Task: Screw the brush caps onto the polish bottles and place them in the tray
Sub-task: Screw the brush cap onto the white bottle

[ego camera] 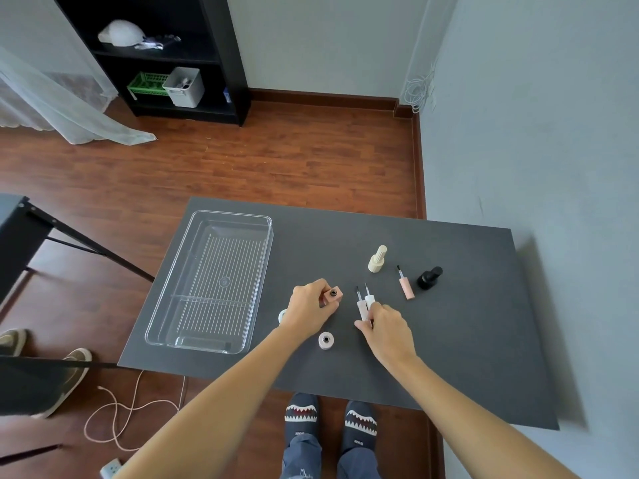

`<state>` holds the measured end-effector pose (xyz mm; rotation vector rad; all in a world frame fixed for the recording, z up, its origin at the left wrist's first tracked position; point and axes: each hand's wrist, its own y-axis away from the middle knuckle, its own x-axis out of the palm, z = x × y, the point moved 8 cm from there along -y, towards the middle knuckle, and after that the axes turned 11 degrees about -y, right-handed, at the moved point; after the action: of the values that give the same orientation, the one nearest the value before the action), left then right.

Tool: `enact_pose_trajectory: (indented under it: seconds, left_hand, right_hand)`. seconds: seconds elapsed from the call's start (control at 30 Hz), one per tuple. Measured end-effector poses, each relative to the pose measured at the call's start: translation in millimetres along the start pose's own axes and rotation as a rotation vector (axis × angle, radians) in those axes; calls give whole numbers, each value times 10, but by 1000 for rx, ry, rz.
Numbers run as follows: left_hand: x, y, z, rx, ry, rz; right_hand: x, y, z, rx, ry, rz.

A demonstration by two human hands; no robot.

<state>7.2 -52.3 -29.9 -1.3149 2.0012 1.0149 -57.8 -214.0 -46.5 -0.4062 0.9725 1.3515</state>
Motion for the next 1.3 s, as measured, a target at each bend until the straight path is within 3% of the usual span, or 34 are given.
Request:
enact_pose_trajectory:
  seconds: [0.23, 0.5, 0.77, 1.07, 1.3]
  left_hand:
    - [-141, 58, -50, 21, 76, -50]
    - [-595, 94, -316, 75, 226, -146]
    - [-1086, 16, -706, 175, 258, -215]
    - [-361, -45, -359, -3, 62, 22]
    - [57, -137, -136, -61, -64, 102]
  right_hand:
    - [33, -6, 29, 81, 53, 3]
    - [-588, 145, 103, 86, -475, -50]
    - [-1612, 81, 396, -53, -587, -172]
    - [-1348, 132, 183, 9, -590, -154]
    - [-1223, 130, 2, 63, -572, -161]
